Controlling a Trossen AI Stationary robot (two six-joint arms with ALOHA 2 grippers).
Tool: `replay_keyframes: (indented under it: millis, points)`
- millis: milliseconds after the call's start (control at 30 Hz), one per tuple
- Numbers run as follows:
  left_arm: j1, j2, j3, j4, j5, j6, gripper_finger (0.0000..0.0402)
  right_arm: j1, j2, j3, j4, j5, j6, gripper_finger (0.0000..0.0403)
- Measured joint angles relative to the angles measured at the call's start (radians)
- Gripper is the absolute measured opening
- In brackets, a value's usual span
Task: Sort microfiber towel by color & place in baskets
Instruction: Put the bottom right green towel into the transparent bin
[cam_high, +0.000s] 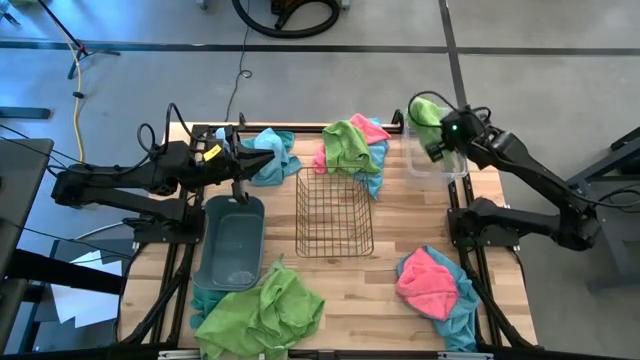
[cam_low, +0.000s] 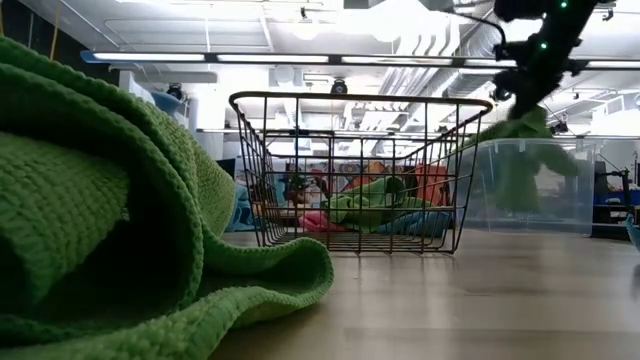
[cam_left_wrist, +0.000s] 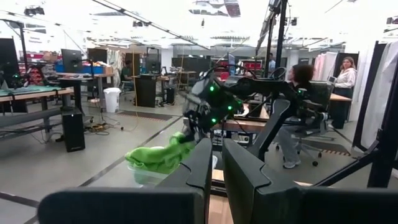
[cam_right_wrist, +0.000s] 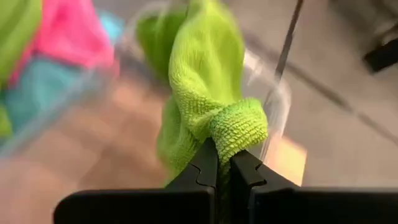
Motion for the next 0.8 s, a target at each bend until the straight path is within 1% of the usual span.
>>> replay_keyframes:
  millis: [100, 200, 267, 400, 533, 667, 733, 800]
  points:
    - [0.0, 0.0, 0.0, 0.0, 0.0, 0.0, 0.0026, -0.001, 0.012, -0.011, -0.1, -0.033, 0.034, 0.0]
    - [0.0, 0.0, 0.0, 0.0, 0.0, 0.0, 0.0026, -0.001, 0.012, -0.037, -0.142, -0.087, 0.036, 0.0]
    - [0.0, 0.0, 0.0, 0.0, 0.0, 0.0, 0.0026, -0.001, 0.011, -0.046, -0.144, -0.107, 0.041, 0.0]
    - [0.0, 0.0, 0.0, 0.0, 0.0, 0.0, 0.0026, -0.001, 0.01, -0.046, -0.117, -0.111, 0.052, 0.0]
    - [0.0, 0.0, 0.0, 0.0, -0.001, 0.0, 0.0026, -0.001, 0.017, -0.046, -0.059, -0.151, 0.146, 0.0]
    - [0.0, 0.0, 0.0, 0.0, -0.001, 0.0, 0.0026, -0.015, 0.067, -0.044, -0.043, -0.186, 0.258, 0.0]
    - [0.0, 0.0, 0.0, 0.0, -0.001, 0.0, 0.0026, -0.031, 0.115, -0.035, -0.051, -0.218, 0.266, 0.0]
    - [0.0, 0.0, 0.0, 0.0, -0.001, 0.0, 0.0026, -0.051, 0.175, -0.011, -0.06, -0.249, 0.239, 0.0]
